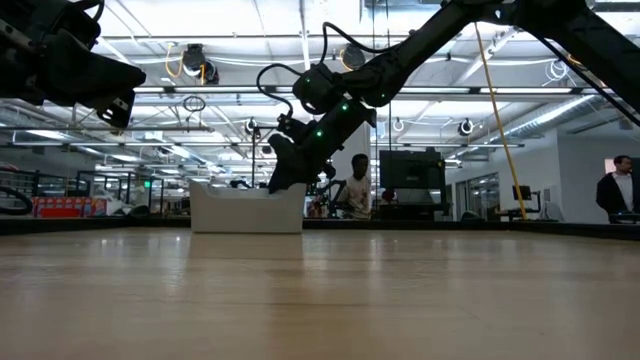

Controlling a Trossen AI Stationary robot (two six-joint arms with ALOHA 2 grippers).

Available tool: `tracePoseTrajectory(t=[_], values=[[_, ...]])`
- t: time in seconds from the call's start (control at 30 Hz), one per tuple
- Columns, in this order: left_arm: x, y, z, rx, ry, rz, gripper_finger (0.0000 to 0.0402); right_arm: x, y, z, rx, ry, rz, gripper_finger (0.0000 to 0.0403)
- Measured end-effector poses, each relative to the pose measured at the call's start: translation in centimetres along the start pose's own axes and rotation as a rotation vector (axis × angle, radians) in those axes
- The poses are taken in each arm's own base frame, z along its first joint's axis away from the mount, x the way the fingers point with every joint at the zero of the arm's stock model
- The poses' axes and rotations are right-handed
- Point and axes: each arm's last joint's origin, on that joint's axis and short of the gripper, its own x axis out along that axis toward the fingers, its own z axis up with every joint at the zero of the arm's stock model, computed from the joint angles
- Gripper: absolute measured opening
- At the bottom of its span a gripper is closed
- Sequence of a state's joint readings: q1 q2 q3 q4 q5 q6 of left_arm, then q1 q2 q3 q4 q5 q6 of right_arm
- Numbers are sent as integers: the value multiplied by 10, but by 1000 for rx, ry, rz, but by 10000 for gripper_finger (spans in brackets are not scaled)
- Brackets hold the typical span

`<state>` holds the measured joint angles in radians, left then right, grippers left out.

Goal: Pick and place pill bottles into a basket
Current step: Put the white medicine bottle into the gray bin, then return to Home Position

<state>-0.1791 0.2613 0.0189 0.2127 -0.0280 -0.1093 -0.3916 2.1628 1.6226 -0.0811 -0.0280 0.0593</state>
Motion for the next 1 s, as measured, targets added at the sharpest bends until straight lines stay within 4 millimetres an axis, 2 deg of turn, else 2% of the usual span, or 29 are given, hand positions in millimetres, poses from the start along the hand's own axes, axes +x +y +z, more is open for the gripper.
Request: tracePoseTrajectory(t=[0.17, 0.3, 0.5, 0.7, 0.8, 0.93, 1.0], values=[[0, 0, 0, 0, 0, 0, 31, 0, -1, 1, -35, -5, -39, 196], [0, 0, 0, 0, 0, 0, 31, -8, 0, 9, -48, -36, -51, 196], [0, 0, 0, 0, 0, 0, 31, -30, 5, 26, -77, -80, -44, 196], [0, 0, 0, 0, 2, 0, 31, -61, 23, 47, -91, -152, 36, 187], [0, 0, 0, 0, 1, -1, 31, -75, 39, 52, -118, -161, 96, 147], [0, 0, 0, 0, 1, 0, 31, -100, 70, 58, -196, -171, 126, 45], [0, 0, 0, 0, 1, -1, 31, -110, 85, 58, -225, -165, 134, 13]])
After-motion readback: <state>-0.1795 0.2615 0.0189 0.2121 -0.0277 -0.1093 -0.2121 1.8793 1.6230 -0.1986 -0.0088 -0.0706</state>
